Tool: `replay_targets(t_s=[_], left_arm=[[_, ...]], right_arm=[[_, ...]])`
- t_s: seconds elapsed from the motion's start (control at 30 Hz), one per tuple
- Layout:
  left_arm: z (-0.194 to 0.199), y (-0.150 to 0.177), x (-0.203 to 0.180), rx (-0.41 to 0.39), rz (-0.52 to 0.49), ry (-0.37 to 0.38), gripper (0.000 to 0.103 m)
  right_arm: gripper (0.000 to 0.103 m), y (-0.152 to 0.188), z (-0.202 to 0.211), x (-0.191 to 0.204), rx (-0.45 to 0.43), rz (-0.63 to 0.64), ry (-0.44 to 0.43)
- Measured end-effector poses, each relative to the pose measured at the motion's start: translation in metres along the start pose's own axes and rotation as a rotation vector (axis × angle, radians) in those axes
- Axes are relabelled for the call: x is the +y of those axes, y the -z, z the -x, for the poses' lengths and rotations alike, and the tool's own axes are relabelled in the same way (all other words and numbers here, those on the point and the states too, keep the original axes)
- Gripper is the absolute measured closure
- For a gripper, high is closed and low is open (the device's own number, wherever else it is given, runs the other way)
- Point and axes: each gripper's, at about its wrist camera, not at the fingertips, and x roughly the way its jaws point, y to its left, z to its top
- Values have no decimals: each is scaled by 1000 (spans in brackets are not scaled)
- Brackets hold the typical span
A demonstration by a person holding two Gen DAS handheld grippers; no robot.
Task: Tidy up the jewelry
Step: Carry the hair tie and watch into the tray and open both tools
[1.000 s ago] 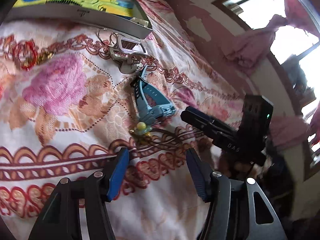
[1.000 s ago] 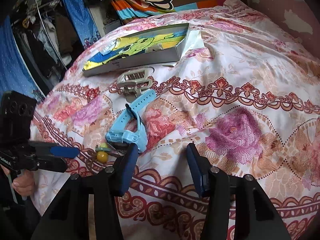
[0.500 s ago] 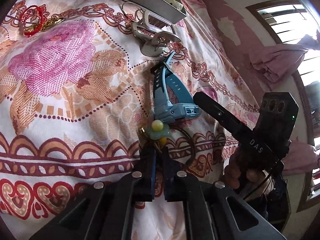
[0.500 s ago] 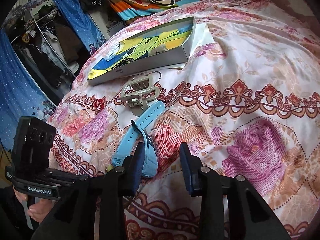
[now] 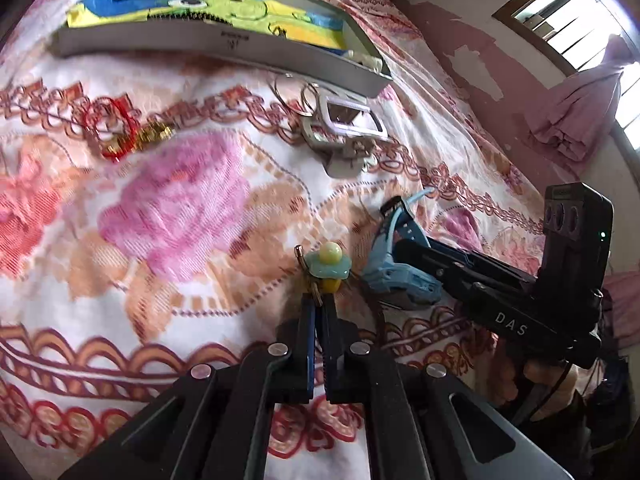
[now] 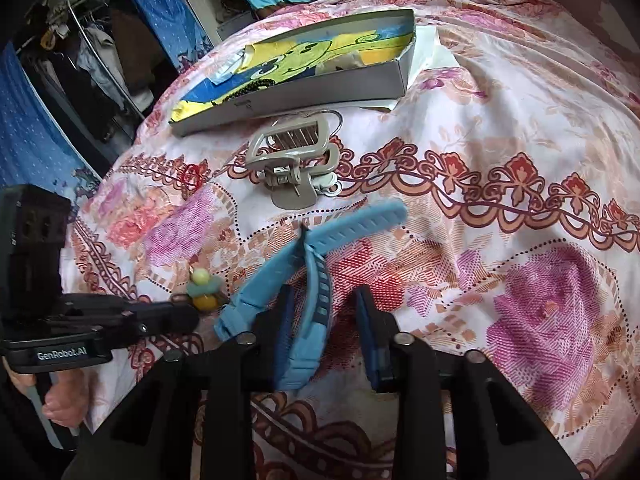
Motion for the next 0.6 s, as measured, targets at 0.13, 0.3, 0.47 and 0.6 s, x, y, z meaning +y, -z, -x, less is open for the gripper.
replay_targets(t_s=[0.13, 0.3, 0.47, 0.6], left_arm=[[12, -12, 7, -33, -17, -22, 100], [39, -39, 19, -94, -36, -47, 100], [68, -79, 27, -159, -51, -62, 100], [81, -121, 26, -224, -64, -85, 100]], right_arm=[[99, 2, 8, 2, -41, 2, 38], [99, -6, 22, 6, -121, 14, 66], [99, -24, 47, 8, -242, -3, 70], [99, -59, 58, 17, -327, 21, 73]])
